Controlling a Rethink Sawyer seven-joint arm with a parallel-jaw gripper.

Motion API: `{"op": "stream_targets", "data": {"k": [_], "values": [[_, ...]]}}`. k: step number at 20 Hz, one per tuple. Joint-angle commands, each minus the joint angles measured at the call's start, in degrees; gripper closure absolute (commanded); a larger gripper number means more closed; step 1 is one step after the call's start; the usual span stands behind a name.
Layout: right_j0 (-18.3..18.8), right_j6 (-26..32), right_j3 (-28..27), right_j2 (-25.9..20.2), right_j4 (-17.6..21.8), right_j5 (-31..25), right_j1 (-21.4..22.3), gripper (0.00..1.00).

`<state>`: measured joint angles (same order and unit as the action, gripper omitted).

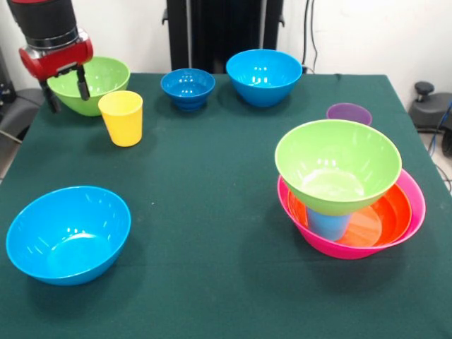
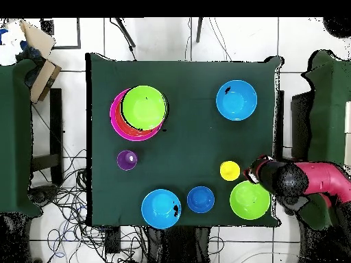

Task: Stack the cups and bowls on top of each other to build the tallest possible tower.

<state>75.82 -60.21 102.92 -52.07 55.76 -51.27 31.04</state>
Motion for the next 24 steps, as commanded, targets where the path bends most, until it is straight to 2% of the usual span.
{"op": "stream_targets", "data": {"k": [1,24], "values": [[-1.85,18.43,3.8,-1.89,0.55,1.35,-2.2,0.0],[-4.64,13.03,2.89,-1.9,2.1,4.91,-5.71,0.0]]}}
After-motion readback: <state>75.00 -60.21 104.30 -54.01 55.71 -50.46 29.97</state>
